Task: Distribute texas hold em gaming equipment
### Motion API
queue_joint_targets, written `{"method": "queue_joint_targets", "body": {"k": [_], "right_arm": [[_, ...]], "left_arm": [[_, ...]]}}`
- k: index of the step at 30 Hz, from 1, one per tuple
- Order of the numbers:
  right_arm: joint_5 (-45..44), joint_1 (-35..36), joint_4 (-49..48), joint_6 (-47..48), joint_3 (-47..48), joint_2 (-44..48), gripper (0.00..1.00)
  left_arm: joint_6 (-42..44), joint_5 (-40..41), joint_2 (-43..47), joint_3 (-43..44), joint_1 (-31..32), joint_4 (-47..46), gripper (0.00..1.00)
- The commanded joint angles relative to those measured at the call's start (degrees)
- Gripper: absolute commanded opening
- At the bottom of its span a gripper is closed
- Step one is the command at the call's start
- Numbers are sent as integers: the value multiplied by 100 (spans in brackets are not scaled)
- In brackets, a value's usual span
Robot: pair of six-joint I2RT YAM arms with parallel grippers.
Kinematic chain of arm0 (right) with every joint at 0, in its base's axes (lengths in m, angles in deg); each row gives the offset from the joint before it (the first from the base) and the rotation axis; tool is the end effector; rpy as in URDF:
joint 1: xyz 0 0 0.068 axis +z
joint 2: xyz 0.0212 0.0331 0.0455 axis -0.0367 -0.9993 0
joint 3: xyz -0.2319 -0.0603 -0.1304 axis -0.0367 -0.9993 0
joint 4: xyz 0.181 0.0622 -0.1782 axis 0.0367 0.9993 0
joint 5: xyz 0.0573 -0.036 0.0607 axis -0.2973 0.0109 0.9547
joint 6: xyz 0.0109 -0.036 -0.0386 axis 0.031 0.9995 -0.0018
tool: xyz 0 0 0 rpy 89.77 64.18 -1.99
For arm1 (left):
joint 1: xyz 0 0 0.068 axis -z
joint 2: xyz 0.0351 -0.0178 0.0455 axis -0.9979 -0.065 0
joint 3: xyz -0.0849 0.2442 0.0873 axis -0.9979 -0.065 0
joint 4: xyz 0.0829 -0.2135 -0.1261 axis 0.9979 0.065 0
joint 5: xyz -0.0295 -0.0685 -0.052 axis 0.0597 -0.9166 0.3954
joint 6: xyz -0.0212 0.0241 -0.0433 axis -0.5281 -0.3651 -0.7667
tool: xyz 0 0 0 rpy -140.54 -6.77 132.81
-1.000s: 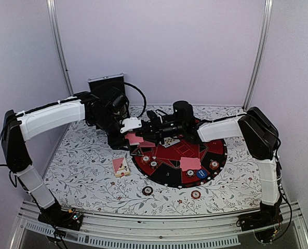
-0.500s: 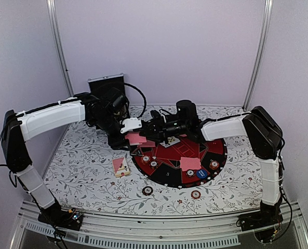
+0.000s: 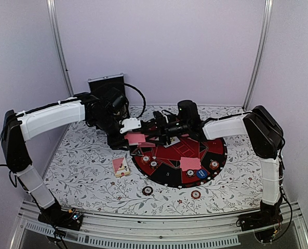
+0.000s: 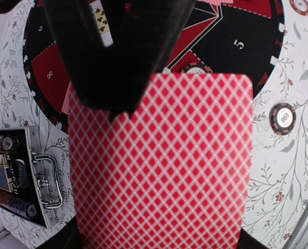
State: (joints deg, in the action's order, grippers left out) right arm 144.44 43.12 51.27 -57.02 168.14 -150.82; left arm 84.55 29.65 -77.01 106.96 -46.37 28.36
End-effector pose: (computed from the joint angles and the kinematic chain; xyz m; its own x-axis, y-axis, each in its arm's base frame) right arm 0.3363 0.3310 0.1953 -0.9715 -0.1494 -0.1839 -0.2047 0.1386 0.9690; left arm 0.2650 -0.2246 0.2764 -0.1750 0.9101 -0.3755 0.9439 0.2636 0.1988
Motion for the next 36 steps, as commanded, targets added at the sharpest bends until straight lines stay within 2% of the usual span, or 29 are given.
{"method": "queue_joint_targets", "body": {"k": [1, 15, 23, 36], "right_arm": [[74, 118, 39, 83, 130, 68, 62], [184, 392, -262, -285, 663, -631, 62], [52, 184, -291, -269, 225, -466, 42], [32, 10, 111, 135, -23, 18, 32]], "left_arm": [[2, -31, 186, 76, -44, -24, 0], [-4, -77, 174, 196, -44, 40, 0], [3, -57, 185, 201, -43, 66, 0], [-6, -62, 142, 222, -44, 76, 0]]}}
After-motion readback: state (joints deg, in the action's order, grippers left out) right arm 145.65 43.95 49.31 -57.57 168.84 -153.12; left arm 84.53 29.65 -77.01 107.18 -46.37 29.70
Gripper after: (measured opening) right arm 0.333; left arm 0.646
